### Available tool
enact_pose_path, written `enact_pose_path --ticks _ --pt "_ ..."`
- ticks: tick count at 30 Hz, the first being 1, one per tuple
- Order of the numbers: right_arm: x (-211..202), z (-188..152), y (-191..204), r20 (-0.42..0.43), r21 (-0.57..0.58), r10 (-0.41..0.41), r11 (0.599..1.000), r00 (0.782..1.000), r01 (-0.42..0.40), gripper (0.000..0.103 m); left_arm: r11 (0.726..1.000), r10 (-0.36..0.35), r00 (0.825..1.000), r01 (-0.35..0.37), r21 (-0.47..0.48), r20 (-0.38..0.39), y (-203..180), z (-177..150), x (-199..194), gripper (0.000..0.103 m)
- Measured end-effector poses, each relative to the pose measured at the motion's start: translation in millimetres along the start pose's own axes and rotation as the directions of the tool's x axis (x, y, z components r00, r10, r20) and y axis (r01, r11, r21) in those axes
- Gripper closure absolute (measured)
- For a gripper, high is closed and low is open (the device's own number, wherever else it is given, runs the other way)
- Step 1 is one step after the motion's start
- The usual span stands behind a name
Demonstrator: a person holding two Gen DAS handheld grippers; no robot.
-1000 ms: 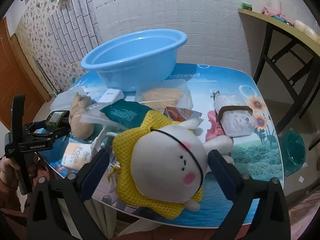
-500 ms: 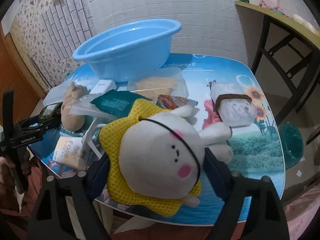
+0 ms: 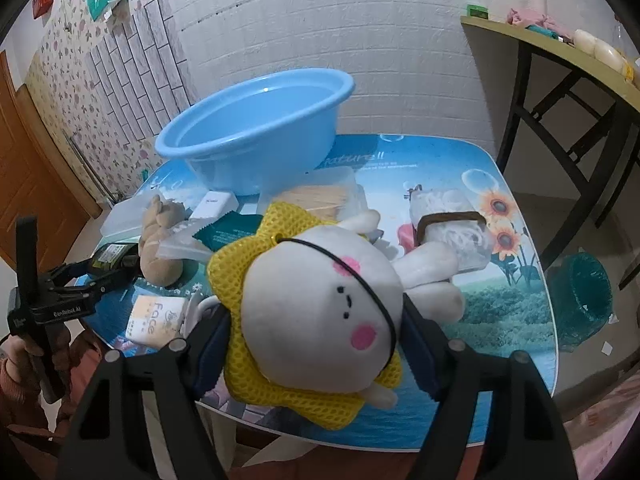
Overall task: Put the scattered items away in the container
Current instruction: 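Carry the white plush bunny with the right gripper while the left carries the black shampoo bottle toward the basin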
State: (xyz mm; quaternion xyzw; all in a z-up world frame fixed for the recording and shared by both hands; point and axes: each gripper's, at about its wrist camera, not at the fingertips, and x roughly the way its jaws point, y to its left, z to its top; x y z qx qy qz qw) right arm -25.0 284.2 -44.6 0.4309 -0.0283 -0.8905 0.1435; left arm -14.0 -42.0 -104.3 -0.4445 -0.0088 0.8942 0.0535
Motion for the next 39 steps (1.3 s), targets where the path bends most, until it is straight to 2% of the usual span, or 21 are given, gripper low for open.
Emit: enact_pose_path --ticks 4,6,8,10,11,18,25,29,34,39 --pt "3.0 -2.3 -1.8 -0.007 0.010 0.005 1.000 1.000 -0.005 0.028 0.999 0.033 0.999 -0.033 0.018 -0.012 -4.4 -0.5 5.5 0.010" --pt "3.2 -3.1 -2.5 -0.008 0.014 0.006 1.000 1.000 -0.006 0.028 0.999 0.042 0.999 -0.042 0.020 -0.013 -4.8 -0.3 8.9 0.002" --pt "3.6 -3.1 -3.9 -0.010 0.019 0.008 1.000 1.000 -0.008 0.028 0.999 0.041 0.999 -0.041 0.015 -0.005 -3.1 0.5 10.7 0.000" --pt "3.1 -3.3 -4.2 -0.007 0.021 0.010 1.000 1.000 -0.009 0.028 0.999 0.037 0.999 -0.037 0.018 0.005 -2.3 0.8 11.1 0.001" --pt "2.9 -3.0 -3.9 -0.004 0.022 0.010 1.000 1.000 -0.010 0.028 0.999 0.032 0.999 -0.032 0.021 0.018 -2.0 0.8 9.4 0.008" --pt "-10.9 1.1 -7.5 0.062 0.047 0.040 0.998 0.997 -0.043 0.028 1.000 0.001 0.999 0.000 -0.006 0.033 -0.4 -2.0 -0.5 0.008" --pt "-27.6 11.0 -25.7 0.163 0.143 0.106 0.981 0.981 -0.129 0.028 0.999 -0.041 0.997 0.042 -0.012 0.067 -2.3 3.3 -21.5 0.008" --pt "-34.8 14.3 -24.3 0.187 0.110 0.057 0.991 0.981 -0.079 0.028 0.999 -0.045 0.996 0.046 -0.015 0.079 -4.2 7.1 -28.0 0.009" --pt "-39.0 18.8 -19.6 0.193 0.103 0.071 0.990 0.979 -0.092 0.028 0.999 -0.050 0.995 0.051 -0.010 0.092 -8.6 18.8 -40.5 0.009" --pt "-48.5 29.0 -10.8 0.214 0.080 0.088 0.991 0.973 -0.107 0.028 0.998 -0.056 0.989 0.056 0.007 0.138 -15.2 33.6 -65.7 0.008"
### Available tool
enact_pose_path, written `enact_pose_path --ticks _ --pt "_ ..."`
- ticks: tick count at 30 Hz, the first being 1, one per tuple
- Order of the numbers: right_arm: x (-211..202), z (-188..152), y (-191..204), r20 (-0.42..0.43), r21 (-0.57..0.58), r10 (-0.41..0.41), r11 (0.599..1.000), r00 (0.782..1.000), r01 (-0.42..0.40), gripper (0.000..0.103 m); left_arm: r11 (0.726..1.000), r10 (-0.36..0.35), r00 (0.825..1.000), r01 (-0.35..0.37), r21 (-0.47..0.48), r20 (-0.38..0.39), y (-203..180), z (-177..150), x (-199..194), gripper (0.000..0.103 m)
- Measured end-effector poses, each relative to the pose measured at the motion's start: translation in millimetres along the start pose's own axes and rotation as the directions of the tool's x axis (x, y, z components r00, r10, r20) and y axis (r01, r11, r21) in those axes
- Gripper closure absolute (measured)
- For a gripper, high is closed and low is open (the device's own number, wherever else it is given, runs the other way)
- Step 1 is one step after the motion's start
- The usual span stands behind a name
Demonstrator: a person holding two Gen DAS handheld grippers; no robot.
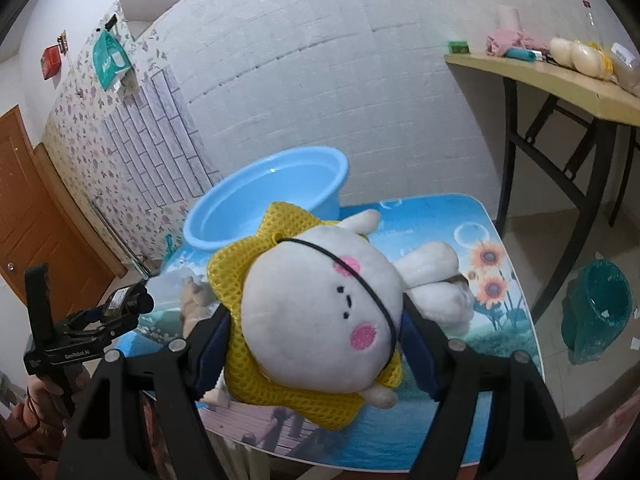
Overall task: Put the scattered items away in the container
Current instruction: 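Carry the white plush bunny with the right gripper while the left carries the black shampoo bottle toward the basin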
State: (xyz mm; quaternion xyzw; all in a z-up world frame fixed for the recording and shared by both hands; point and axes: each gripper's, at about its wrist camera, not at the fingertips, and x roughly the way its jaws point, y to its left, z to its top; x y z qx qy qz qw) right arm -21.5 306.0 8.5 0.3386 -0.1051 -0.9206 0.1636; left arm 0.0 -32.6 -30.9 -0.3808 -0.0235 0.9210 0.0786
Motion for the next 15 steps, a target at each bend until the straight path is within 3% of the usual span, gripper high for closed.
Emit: enact_pose_path --ticks 8,15 --pt "-1.7 19.1 19.7 0.020 -0.052 0.070 0.996 0.997 -0.068 0.028 0.999 -0.037 0.997 0.037 0.002 0.071 -10.1 35.1 -20.7 0.008" --pt "7.9 41.1 38.7 0.023 -0.108 0.119 0.987 0.993 -0.116 0.028 0.998 -0.060 0.995 0.059 0.017 0.080 -23.0 66.6 -10.6 0.008"
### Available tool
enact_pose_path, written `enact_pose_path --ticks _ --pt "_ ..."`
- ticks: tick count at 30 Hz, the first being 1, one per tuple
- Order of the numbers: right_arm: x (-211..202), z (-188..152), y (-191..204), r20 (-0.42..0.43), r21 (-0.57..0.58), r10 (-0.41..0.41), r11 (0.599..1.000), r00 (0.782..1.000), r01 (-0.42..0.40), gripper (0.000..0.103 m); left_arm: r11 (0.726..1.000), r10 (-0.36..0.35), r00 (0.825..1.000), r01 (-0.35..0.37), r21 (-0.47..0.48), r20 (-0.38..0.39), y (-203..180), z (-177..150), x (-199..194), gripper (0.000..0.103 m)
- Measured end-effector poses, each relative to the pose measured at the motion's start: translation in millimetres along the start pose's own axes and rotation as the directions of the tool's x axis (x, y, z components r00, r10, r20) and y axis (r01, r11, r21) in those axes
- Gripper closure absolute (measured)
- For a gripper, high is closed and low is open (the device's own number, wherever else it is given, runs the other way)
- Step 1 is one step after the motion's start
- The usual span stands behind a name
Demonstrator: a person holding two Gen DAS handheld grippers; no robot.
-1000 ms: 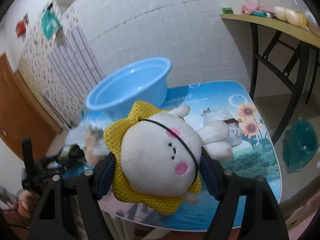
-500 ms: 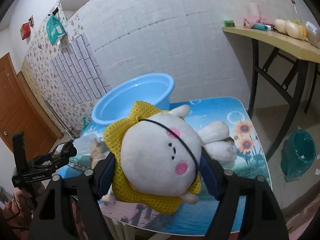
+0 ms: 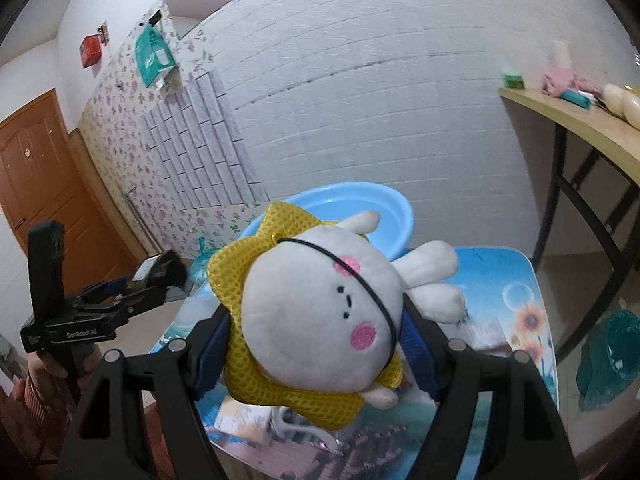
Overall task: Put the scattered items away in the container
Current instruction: 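Carry the white plush bunny with the right gripper while the left carries the black shampoo bottle toward the basin, then release the bunny and the shampoo bottle into the blue basin with both grippers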
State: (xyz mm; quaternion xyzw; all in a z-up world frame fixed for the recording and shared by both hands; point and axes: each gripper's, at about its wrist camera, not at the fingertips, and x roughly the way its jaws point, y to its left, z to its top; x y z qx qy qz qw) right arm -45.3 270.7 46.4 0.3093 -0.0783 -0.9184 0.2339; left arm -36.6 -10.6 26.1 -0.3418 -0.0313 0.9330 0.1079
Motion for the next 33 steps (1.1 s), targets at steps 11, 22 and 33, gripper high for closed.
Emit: enact_pose_path --ticks 11,22,33 --pt "47.7 37.8 -2.4 -0.020 -0.057 0.031 0.998 0.999 -0.033 0.027 0.999 -0.024 0.999 0.025 0.040 -0.023 -21.7 37.1 50.6 0.008" --pt "115.0 68.6 -24.2 -0.075 -0.049 -0.001 0.999 0.997 -0.002 0.027 1.000 -0.024 0.997 0.025 0.013 -0.075 -25.4 60.3 110.5 0.008" --pt "141.8 60.7 -36.3 -0.104 -0.030 0.029 0.999 0.994 -0.032 0.025 0.999 -0.040 0.988 0.042 0.007 -0.146 -25.5 49.0 144.5 0.009"
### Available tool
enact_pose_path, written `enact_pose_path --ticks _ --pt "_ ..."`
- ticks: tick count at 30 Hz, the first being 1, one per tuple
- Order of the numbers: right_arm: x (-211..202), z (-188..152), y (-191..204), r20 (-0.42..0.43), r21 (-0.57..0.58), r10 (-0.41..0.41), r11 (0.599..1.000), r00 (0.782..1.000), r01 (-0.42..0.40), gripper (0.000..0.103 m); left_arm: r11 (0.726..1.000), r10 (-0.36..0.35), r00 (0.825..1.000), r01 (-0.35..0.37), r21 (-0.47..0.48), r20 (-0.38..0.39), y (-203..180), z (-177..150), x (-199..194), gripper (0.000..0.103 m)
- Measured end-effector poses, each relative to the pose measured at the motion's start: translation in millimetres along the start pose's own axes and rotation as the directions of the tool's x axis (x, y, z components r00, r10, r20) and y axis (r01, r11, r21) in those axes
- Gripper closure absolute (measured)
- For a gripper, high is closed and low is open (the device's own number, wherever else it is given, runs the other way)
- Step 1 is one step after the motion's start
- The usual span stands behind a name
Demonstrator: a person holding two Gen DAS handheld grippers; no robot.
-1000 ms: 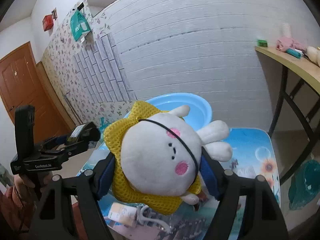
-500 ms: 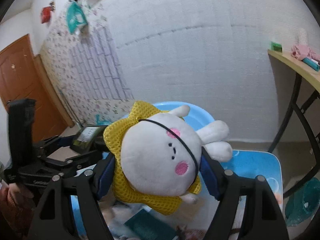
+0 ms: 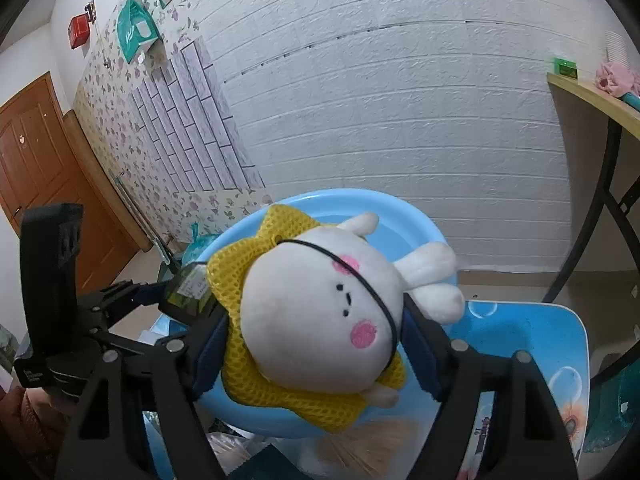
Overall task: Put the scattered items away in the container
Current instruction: 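Release the bunny and the shampoo bottle into the blue basin with both grippers, then grasp the tied floss-pick box with the right gripper while the left grasps the frosted box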
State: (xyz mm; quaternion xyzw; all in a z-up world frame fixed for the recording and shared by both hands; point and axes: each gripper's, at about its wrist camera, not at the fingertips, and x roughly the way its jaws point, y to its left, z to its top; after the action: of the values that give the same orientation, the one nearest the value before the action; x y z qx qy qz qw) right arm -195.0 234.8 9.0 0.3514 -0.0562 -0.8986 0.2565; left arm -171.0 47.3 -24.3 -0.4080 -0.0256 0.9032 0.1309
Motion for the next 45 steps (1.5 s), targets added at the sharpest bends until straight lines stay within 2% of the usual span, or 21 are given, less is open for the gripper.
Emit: enact_pose_path --ticks 6,14,22,27,34,40,45 --pt "1.0 -1.5 4.9 -0.005 -0.004 0.005 1.000 1.000 -0.005 0.021 1.000 -0.002 0.998 0.001 0.016 0.066 -3.1 -1.4 -13.9 0.009" --pt "-6.8 -5.1 8.4 -0.025 0.008 -0.024 1.000 0.999 0.025 0.017 0.999 0.023 0.997 -0.025 0.022 0.069 -1.5 -9.7 -28.9 0.008" --pt "-18.2 0.4 22.1 0.029 0.000 -0.010 1.000 1.000 0.010 0.009 0.997 0.074 0.994 -0.072 -0.017 0.084 15.2 -22.9 -59.3 0.008" --pt "-38.4 2.6 37.3 0.071 -0.026 0.019 1.000 0.997 -0.017 0.009 0.993 0.117 0.988 -0.115 -0.031 0.102 26.4 -33.5 -81.6 0.008" --pt "-68.6 -8.7 45.4 0.097 -0.036 -0.032 0.999 0.995 0.036 0.009 0.988 0.148 0.983 -0.144 -0.046 0.106 32.4 -47.3 -101.7 0.006" --pt "-89.3 -30.8 41.7 0.077 -0.005 -0.104 0.994 0.992 0.105 0.009 0.988 0.153 0.978 -0.146 -0.055 0.145 39.2 -63.9 -127.3 0.000" --pt "-105.3 -49.8 30.1 0.074 0.036 -0.149 0.988 0.986 0.147 0.009 0.983 0.174 0.977 -0.166 -0.074 0.123 50.9 -77.3 -129.6 0.000"
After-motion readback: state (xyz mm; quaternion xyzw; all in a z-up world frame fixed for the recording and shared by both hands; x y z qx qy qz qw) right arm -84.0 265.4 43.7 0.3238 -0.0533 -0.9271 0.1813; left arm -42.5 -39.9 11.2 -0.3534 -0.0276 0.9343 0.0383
